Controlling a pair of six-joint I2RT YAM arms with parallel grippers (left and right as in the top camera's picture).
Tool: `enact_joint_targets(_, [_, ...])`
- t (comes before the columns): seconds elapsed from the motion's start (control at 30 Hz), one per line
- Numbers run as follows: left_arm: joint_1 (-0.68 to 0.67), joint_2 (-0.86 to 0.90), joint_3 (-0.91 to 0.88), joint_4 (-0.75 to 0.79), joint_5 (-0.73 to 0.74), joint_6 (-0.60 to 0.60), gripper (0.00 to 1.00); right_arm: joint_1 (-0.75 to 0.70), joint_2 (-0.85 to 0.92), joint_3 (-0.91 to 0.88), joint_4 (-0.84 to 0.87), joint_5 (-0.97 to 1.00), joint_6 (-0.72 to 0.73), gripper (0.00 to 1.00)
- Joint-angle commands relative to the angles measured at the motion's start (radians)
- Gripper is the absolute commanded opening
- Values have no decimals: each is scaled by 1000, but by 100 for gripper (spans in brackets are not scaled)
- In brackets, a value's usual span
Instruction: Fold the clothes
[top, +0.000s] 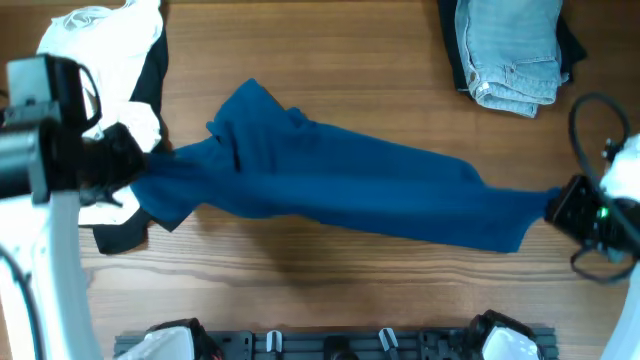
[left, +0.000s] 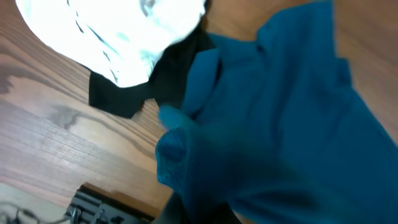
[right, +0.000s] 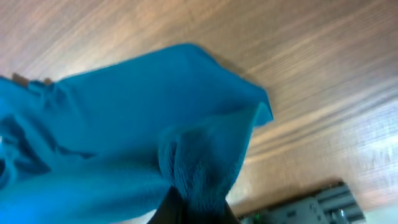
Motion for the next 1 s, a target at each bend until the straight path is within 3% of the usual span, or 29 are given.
enact_joint_targets(0.0, [-34, -103, 26, -71, 8, 13, 4, 2, -97, -13, -11, -77, -17, 4])
enact_joint_targets(0.33, [-60, -117, -167, -77, 105, 13, 4, 2, -139, -306, -10, -119, -5, 4])
enact_joint_targets(0.5, [-60, -71, -248, -27, 110, 12, 4, 2, -101, -311, 7, -90, 34, 4])
enact_joint_targets(0.97, [-63, 335, -286, 263, 68, 10, 4, 2, 108, -314, 140, 33, 85, 4])
